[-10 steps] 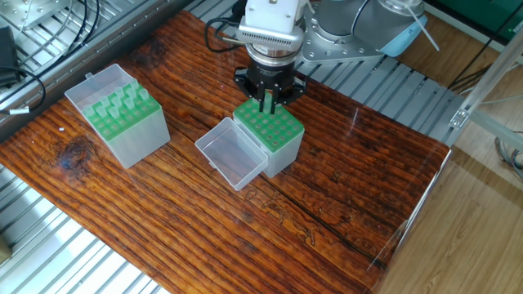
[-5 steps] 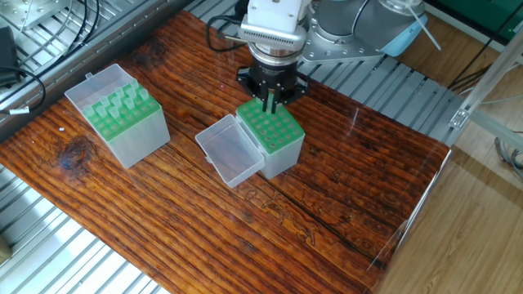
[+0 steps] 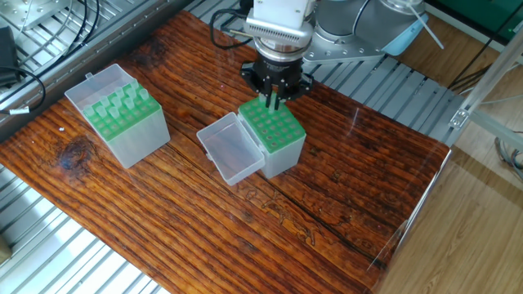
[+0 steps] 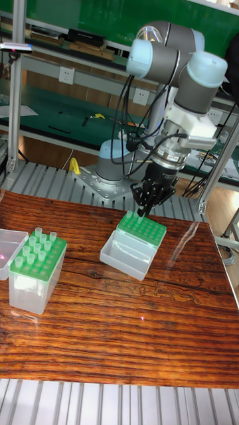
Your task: Transfer all large pipette tips from one holder to another
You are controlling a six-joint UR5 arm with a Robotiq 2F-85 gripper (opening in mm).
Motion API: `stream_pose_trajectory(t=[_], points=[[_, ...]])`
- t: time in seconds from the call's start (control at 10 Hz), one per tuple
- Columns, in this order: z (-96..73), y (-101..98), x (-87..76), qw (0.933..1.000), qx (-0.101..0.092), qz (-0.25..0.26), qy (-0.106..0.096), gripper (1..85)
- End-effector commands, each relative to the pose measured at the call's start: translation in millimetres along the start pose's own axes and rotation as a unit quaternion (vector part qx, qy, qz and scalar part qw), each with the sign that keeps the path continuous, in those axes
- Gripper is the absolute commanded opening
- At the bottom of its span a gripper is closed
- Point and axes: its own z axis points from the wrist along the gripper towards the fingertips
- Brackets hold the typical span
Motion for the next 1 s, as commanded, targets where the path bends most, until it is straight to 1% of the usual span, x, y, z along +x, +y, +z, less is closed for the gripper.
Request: stream_pose_trajectory(t=[0.0, 0.2, 0.4, 0.6, 0.9], points=[[-20.2, 8.5, 2.5, 0.9999, -0.014, 0.004, -0.005, 12.7], [-30.9, 5.8, 7.9, 0.9998, -0.018, 0.004, -0.009, 12.7], [-36.7, 5.1, 12.3, 0.9997, -0.020, 0.003, -0.013, 12.7], [-45.4, 9.0, 14.5, 0.9997, -0.020, 0.008, -0.012, 12.7], [-62.9, 12.9, 20.3, 0.9997, -0.023, 0.010, -0.008, 12.7]])
